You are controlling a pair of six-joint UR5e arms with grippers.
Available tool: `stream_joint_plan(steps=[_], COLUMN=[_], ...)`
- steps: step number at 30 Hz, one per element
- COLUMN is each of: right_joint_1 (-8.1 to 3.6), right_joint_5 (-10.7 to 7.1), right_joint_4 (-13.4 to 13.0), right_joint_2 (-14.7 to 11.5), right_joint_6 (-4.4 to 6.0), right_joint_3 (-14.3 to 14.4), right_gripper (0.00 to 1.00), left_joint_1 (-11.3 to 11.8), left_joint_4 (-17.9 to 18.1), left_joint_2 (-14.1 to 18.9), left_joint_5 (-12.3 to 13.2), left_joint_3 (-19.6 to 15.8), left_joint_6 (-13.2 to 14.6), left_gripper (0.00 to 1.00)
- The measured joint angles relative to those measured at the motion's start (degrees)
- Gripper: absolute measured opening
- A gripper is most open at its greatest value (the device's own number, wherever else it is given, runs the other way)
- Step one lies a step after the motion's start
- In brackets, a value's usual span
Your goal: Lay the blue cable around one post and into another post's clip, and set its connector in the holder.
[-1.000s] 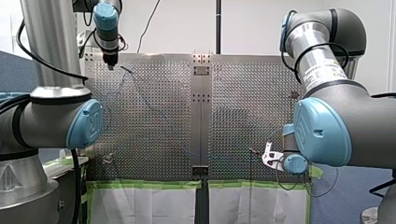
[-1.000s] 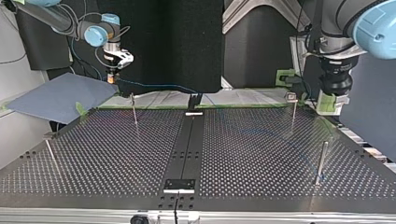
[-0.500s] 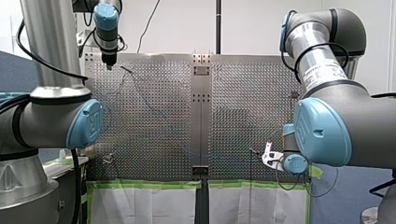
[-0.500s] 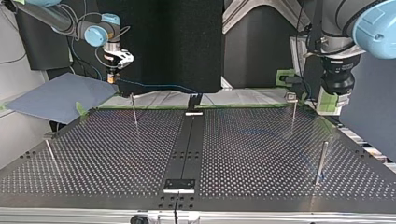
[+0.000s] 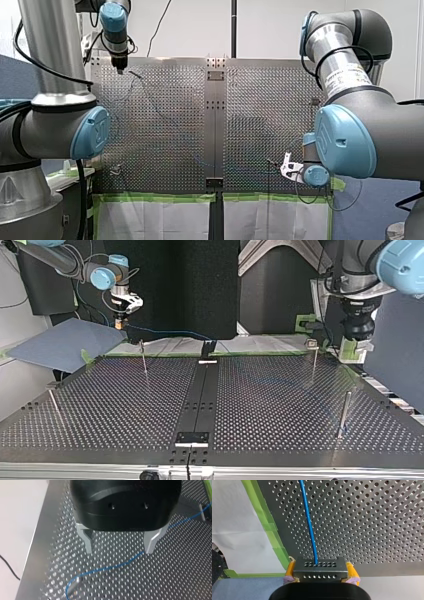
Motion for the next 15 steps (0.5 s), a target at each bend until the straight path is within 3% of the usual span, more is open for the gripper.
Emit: stream_joint_plan(steps=[15], right_joint_1=[-0.02], right_joint_5=[0.07], right_joint_4=[-0.11], right_joint_2=[0.00], right_joint_6=[-0.34], right_joint_3=[-0.02], right_gripper=[0.00], left_joint_1=[-2.46], left_joint_4=[6.91], left_joint_2=[2.04], left_joint_5=[6.95], left_joint_3=[-6.85], left_joint_6=[-6.15], left_gripper=[0.98])
